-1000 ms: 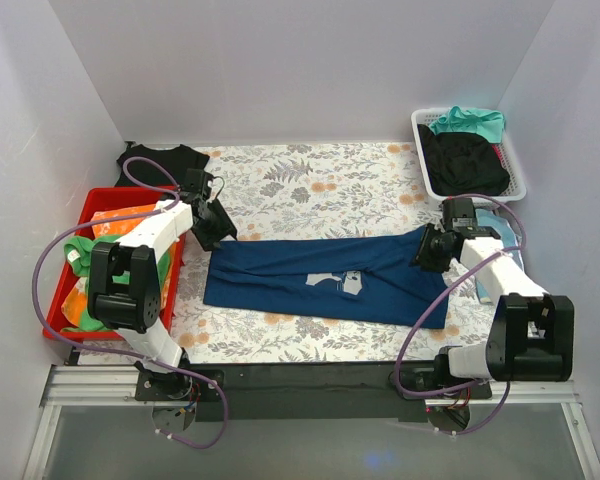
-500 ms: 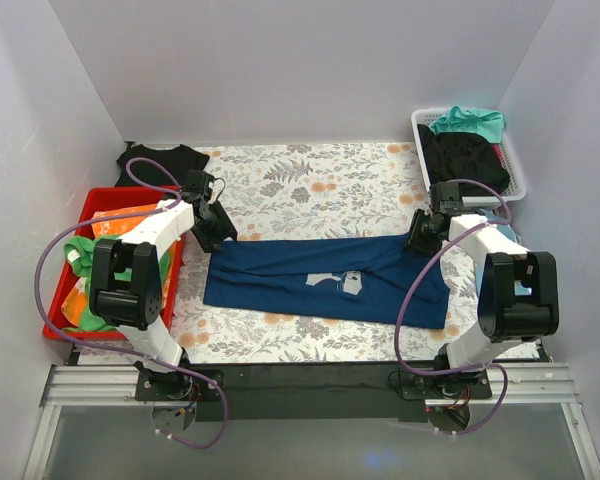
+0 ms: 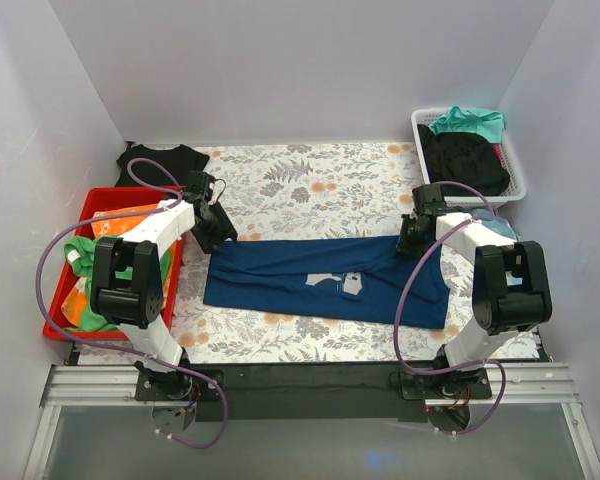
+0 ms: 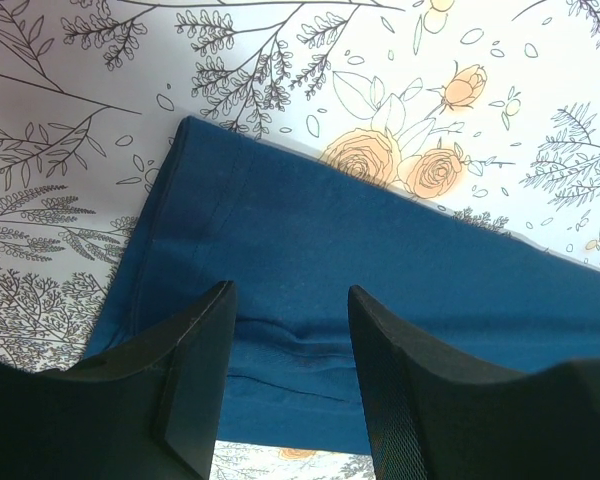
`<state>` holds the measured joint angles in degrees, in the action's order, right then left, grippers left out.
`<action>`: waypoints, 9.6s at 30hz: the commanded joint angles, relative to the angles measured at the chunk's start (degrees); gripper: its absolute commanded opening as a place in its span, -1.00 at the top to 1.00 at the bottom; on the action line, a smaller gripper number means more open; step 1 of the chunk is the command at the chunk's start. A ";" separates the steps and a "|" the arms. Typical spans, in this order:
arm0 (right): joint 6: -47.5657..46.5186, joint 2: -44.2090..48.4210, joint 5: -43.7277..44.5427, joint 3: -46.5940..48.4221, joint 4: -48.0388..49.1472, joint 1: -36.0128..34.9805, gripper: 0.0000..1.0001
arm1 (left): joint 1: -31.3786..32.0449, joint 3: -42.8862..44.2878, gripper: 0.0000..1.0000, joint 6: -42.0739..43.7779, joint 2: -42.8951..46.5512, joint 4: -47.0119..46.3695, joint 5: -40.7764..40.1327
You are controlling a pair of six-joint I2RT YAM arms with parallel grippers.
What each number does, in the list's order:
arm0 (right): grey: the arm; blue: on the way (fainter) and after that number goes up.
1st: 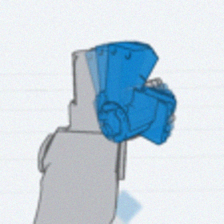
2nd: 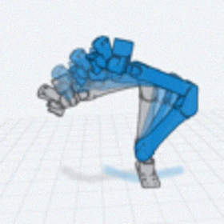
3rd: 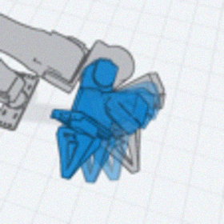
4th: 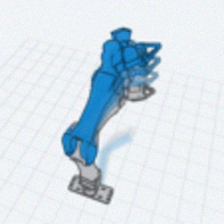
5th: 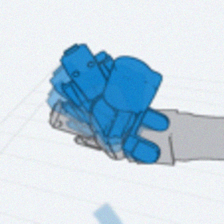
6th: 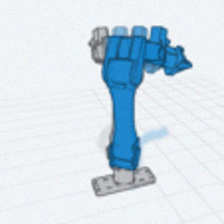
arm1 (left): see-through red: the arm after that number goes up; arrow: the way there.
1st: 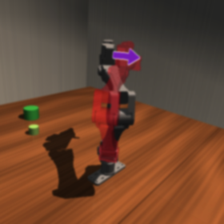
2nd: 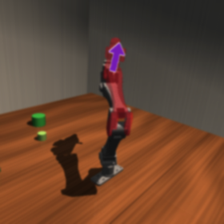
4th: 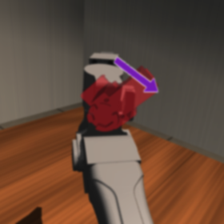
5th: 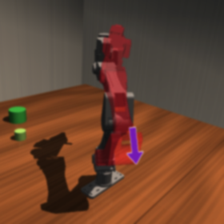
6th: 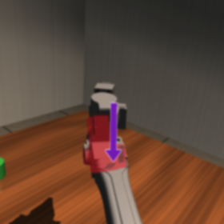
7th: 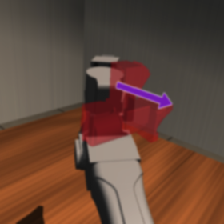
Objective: Fold and stack the t-shirts
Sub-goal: Fold the other side of the tshirt into a rectangle, then rotate the tshirt 90 degrees
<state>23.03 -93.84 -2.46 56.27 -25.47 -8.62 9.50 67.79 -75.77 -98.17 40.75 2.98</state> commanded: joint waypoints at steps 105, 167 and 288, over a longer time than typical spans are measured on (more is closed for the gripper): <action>-10.73 -14.97 2.11 39.02 -0.54 -31.60 0.10 | 1.05 9.04 0.09 12.84 -6.16 -1.56 16.45; -13.27 -20.59 7.46 27.21 0.69 -58.26 0.17 | -7.91 -5.83 0.18 7.74 0.08 0.28 5.72; 7.48 7.54 19.25 8.50 -14.96 -38.40 0.07 | 2.63 61.50 0.10 3.16 -41.33 -7.26 0.97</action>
<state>32.75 -85.17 18.00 60.34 -40.60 -46.83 10.46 130.87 -77.03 -147.02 34.00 3.03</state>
